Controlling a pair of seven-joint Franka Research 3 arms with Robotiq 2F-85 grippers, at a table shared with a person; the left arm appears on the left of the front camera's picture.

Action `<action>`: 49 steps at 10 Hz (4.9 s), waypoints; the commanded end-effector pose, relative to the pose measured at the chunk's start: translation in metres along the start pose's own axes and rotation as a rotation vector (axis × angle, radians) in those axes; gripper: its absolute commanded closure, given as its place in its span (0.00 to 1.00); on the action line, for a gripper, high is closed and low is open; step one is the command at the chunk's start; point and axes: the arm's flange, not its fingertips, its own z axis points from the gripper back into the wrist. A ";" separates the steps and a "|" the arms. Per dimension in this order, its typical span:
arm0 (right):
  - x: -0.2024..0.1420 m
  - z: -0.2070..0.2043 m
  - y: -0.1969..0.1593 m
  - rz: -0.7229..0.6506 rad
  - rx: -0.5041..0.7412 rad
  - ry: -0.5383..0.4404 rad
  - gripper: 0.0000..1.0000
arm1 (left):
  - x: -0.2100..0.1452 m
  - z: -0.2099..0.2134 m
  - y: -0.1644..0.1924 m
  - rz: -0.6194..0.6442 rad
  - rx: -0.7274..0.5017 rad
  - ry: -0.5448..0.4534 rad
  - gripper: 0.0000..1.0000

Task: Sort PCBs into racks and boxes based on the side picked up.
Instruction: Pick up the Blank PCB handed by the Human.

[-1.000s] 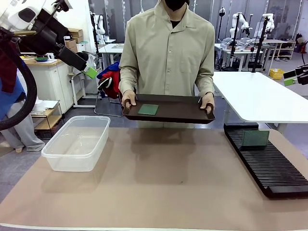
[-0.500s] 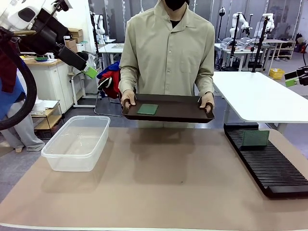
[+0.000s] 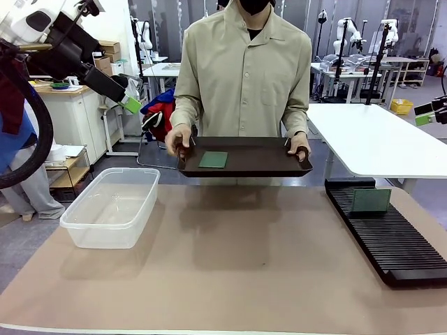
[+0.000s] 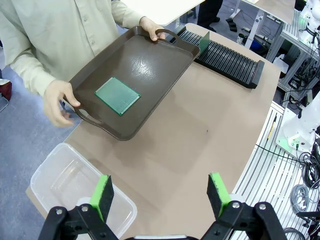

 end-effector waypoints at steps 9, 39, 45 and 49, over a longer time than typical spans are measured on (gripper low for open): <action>0.000 0.000 -0.001 -0.001 -0.008 0.002 0.00 | -0.001 0.000 0.001 0.001 -0.010 -0.004 0.00; 0.000 0.000 -0.001 -0.001 -0.008 0.002 0.00 | -0.001 0.000 0.001 0.001 -0.010 -0.004 0.00; 0.000 0.000 -0.001 -0.001 -0.008 0.002 0.00 | 0.002 0.000 0.010 0.076 -0.067 0.000 0.00; 0.000 0.000 -0.001 -0.001 -0.008 0.002 0.00 | 0.002 0.004 0.048 0.476 -0.270 -0.005 0.00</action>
